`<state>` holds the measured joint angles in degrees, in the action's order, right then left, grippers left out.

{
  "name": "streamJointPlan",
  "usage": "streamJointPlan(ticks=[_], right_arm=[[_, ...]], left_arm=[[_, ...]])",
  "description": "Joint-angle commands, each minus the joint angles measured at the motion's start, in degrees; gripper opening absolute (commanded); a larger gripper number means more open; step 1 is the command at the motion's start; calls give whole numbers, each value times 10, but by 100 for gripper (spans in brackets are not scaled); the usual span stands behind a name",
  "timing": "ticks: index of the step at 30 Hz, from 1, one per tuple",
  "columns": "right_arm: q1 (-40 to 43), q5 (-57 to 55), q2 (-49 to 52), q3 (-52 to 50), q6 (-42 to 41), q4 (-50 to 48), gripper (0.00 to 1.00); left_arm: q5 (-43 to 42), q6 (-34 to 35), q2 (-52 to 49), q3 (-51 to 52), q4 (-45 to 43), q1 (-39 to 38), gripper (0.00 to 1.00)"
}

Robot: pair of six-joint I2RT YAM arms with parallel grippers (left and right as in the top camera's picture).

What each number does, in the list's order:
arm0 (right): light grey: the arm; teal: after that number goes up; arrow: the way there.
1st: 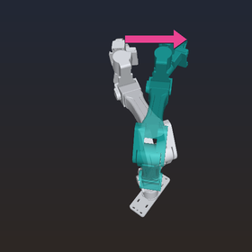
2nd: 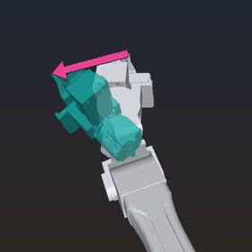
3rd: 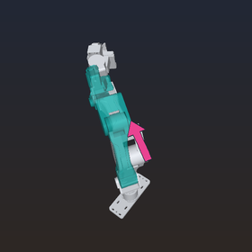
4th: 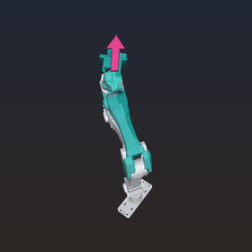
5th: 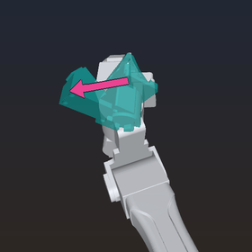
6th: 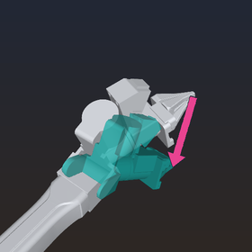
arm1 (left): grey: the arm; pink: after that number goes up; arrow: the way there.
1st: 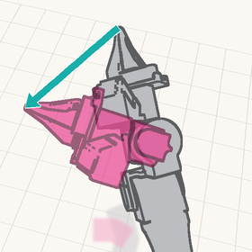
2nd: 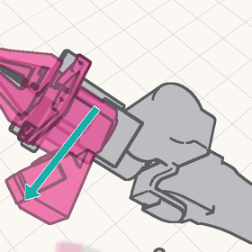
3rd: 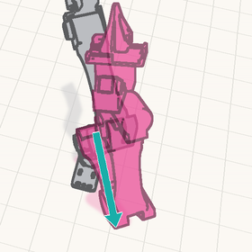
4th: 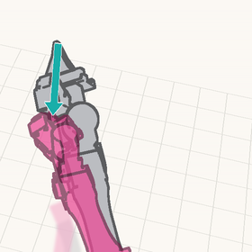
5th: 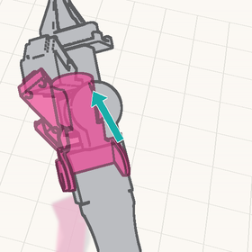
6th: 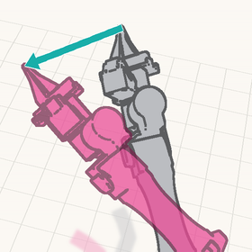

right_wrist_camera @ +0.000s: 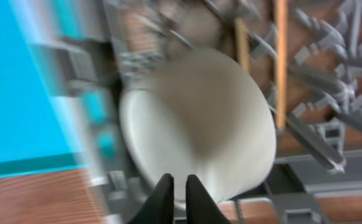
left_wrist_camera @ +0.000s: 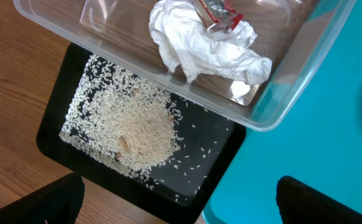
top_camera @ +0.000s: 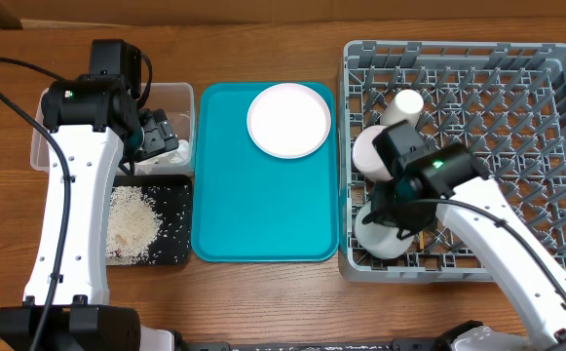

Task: Sort waste into correct bins and load items into the dishwasher
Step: 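Move the right gripper back to the white plate on the tray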

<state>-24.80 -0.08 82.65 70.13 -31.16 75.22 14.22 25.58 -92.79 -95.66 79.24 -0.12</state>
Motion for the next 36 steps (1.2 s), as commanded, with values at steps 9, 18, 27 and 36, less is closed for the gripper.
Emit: streamJointPlan(ticks=[9, 18, 27, 36], right_arm=[[0, 95, -9, 175, 59, -83, 10], [-26, 88, 57, 162, 60, -229, 7], [-74, 65, 234, 157, 84, -355, 13], [-77, 59, 382, 157, 91, -477, 19]], left_arm=[[8, 2, 2, -6, -1, 1, 100], [8, 2, 2, -6, -1, 1, 100], [8, 2, 2, -6, -1, 1, 100], [8, 2, 2, -6, -1, 1, 100]])
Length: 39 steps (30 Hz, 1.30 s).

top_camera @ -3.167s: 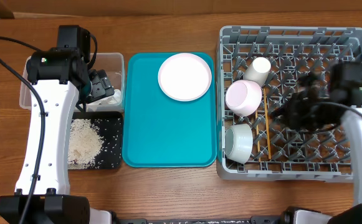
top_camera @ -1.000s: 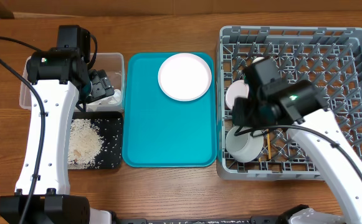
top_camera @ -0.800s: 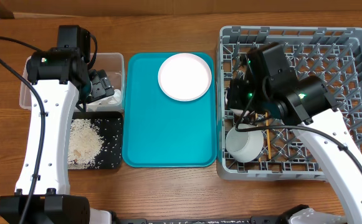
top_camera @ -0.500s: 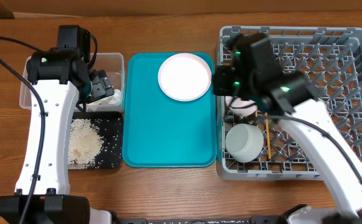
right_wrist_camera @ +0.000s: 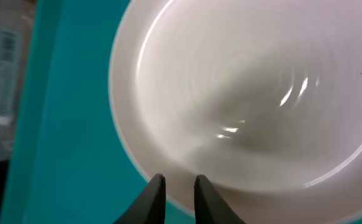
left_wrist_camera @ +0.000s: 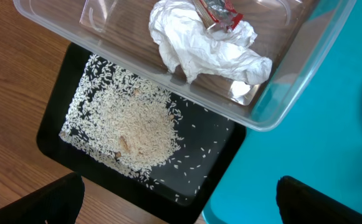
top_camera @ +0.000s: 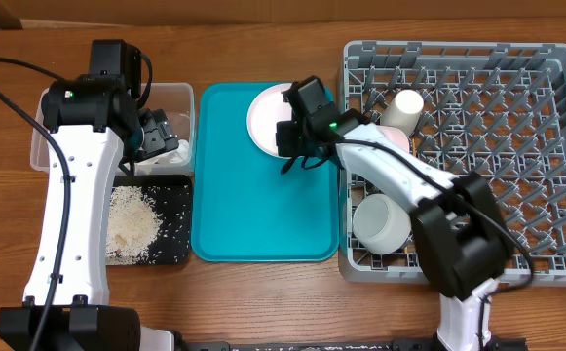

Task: Sort waste into correct bins and load items into the dishwasher
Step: 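Move the right gripper back to the white plate on the tray, then grasp the white plate edge with the right gripper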

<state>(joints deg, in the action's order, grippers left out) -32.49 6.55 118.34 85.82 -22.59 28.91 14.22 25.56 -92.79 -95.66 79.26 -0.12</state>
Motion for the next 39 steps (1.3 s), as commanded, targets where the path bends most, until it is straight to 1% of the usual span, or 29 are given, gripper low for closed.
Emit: streamJointPlan(ticks=[1, 4, 7, 11, 13, 20, 22, 24, 27, 30, 33, 36, 39], right_arm=[[0, -6, 34, 0, 5, -17, 19], [0, 9, 52, 0, 5, -11, 19], [-7, 58, 53, 0, 6, 21, 21], [-24, 148, 53, 0, 47, 45, 22], [-45, 181, 53, 0, 50, 64, 22], [-129, 181, 53, 0, 51, 103, 23], [-161, 162, 53, 0, 50, 103, 28], [-174, 120, 53, 2, 48, 105, 28], [-175, 93, 53, 19, 49, 122, 28], [-165, 94, 43, 60, 49, 160, 28], [-158, 87, 22, 111, 66, 209, 29], [-157, 26, 4, 148, 65, 249, 28], [-158, -43, -3, 155, 56, 274, 28]], left_arm=[[8, 2, 2, -6, -1, 1, 100], [8, 2, 2, -6, -1, 1, 100], [8, 2, 2, -6, -1, 1, 100], [8, 2, 2, -6, -1, 1, 100], [8, 2, 2, -6, -1, 1, 100], [8, 2, 2, -6, -1, 1, 100], [8, 2, 2, -6, -1, 1, 100], [8, 2, 2, -6, -1, 1, 100], [8, 2, 2, -6, -1, 1, 100], [8, 2, 2, -6, -1, 1, 100], [8, 2, 2, -6, -1, 1, 100], [8, 2, 2, -6, -1, 1, 100], [8, 2, 2, -6, -1, 1, 100]])
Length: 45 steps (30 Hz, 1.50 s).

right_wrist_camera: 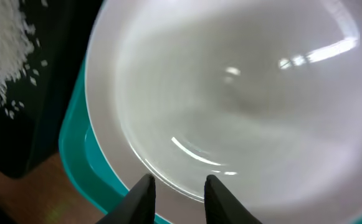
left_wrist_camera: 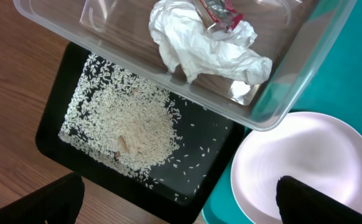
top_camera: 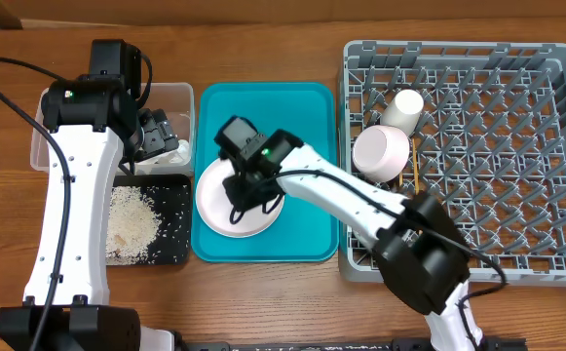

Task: Sort waste into correct bins and load items into the dishwasher
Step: 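Grasp the white plate edge with the right gripper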

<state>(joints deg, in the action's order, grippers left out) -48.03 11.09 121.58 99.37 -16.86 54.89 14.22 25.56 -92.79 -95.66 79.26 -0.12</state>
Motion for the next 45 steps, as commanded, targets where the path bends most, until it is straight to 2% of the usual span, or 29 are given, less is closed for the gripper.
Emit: streamJointPlan(ticks=[1, 8, 21, 34, 38, 40, 42, 45], right_arm=[[-3, -118, -35, 19, -13, 29, 28], [5, -193, -28, -28, -32, 47, 29], [15, -196, -28, -144, -59, -70, 33], [14, -168, -28, -155, -61, -86, 33], [14, -166, -28, -179, -86, -116, 31], [14, -166, -28, -193, -87, -134, 22], [14, -166, -28, -195, -87, -135, 6], [18, -166, -33, -189, -86, -134, 4]], left_arm=[[8, 2, 2, -6, -1, 1, 100], [8, 2, 2, -6, -1, 1, 100], [8, 2, 2, -6, -1, 1, 100], [8, 2, 2, -6, -1, 1, 100], [8, 2, 2, -6, -1, 1, 100], [8, 2, 2, -6, -1, 1, 100], [8, 2, 2, -6, -1, 1, 100], [8, 2, 2, -6, -1, 1, 100]])
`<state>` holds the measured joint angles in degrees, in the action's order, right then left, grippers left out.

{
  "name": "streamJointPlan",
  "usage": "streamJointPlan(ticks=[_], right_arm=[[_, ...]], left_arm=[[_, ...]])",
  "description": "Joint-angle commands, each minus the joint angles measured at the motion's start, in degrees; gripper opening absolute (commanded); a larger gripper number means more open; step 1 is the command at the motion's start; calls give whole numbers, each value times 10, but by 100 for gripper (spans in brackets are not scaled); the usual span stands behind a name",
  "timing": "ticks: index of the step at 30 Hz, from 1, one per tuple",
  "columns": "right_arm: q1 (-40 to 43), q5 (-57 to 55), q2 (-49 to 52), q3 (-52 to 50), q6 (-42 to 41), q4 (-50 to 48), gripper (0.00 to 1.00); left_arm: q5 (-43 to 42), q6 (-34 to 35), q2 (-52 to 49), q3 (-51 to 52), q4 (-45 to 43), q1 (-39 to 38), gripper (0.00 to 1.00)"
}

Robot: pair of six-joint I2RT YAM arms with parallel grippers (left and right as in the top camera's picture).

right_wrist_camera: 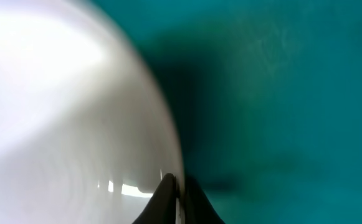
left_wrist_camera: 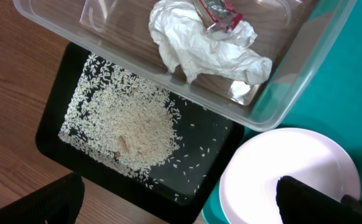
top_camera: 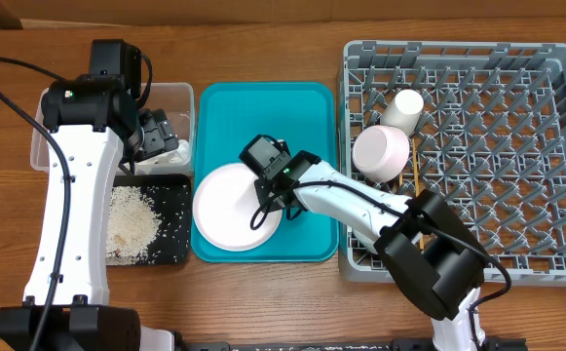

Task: Sort waste into correct bins and load items into the dishwasher
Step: 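Grasp the white plate edge with the right gripper, then lift the white plate and carry it into the rack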

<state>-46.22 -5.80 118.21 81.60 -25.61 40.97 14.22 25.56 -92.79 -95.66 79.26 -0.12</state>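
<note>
A white plate (top_camera: 226,210) lies at the near left corner of the teal tray (top_camera: 302,107), its edge over the tray's rim. My right gripper (top_camera: 267,187) is shut on the plate's right rim; in the right wrist view the fingertips (right_wrist_camera: 168,190) pinch the plate (right_wrist_camera: 62,118) at its edge. My left gripper (left_wrist_camera: 177,208) hangs open and empty over the black tray of rice (left_wrist_camera: 131,127), beside the clear bin (left_wrist_camera: 293,93) that holds a crumpled tissue (left_wrist_camera: 199,46) and a wrapper (left_wrist_camera: 217,12).
The grey dish rack (top_camera: 516,146) at the right holds a white cup (top_camera: 409,102), a white bowl (top_camera: 380,151) and a wooden stick (top_camera: 417,166). The black rice tray (top_camera: 146,226) and clear bin (top_camera: 68,102) sit left of the teal tray.
My right gripper stood with its fingers apart over the plate; now it is shut on the plate's right rim. The plate sits slightly further left. The left arm has not moved.
My right gripper was in the rack by a white bowl while the plate lay at the teal tray's far end. Then it was at that plate. Later the plate lay at the tray's near left corner under the gripper, which now pinches its rim.
</note>
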Motion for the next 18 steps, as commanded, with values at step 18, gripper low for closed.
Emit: streamJointPlan(ticks=[18], right_arm=[[56, -505, -301, 141, 33, 339, 4]], left_arm=[[8, 2, 2, -6, -1, 1, 100]])
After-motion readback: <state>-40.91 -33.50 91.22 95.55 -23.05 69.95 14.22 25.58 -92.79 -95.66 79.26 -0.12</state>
